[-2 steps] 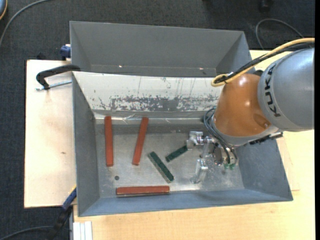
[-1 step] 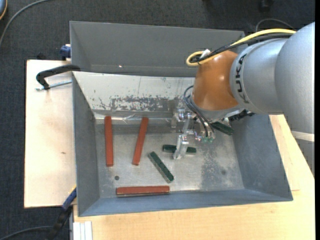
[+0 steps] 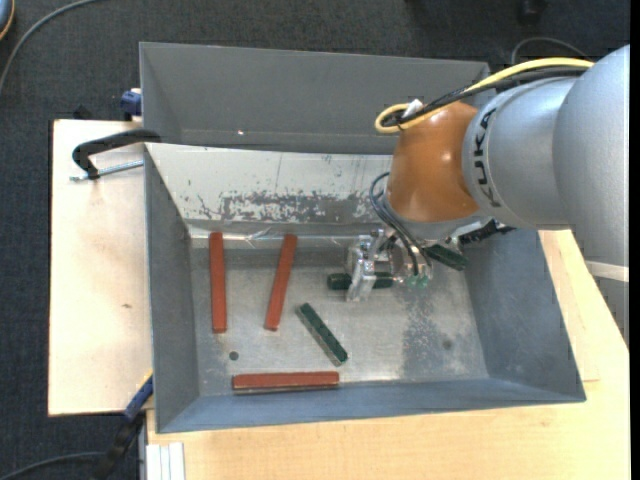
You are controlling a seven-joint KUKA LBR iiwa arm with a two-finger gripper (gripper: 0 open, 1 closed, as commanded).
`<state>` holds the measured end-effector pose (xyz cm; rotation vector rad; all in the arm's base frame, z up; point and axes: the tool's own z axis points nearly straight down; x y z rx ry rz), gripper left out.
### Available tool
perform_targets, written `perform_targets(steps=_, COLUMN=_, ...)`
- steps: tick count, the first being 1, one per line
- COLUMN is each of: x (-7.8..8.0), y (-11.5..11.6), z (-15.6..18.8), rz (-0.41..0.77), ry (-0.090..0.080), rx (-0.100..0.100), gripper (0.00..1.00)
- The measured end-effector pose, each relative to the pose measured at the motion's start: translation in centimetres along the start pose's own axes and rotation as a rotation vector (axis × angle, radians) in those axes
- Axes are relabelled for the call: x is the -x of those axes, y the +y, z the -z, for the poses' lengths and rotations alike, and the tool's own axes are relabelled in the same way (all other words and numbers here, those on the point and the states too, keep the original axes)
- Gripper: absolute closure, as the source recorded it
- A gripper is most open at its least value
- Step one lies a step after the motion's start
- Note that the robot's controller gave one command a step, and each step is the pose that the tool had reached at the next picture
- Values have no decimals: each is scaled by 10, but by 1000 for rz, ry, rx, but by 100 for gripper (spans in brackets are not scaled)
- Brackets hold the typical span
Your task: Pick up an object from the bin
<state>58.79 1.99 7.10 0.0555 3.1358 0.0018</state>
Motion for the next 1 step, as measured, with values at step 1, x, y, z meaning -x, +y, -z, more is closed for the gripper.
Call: perform_targets(steps=1, x=-3, y=23, z=161, rz=79, ry=-5, rx=0, gripper=100)
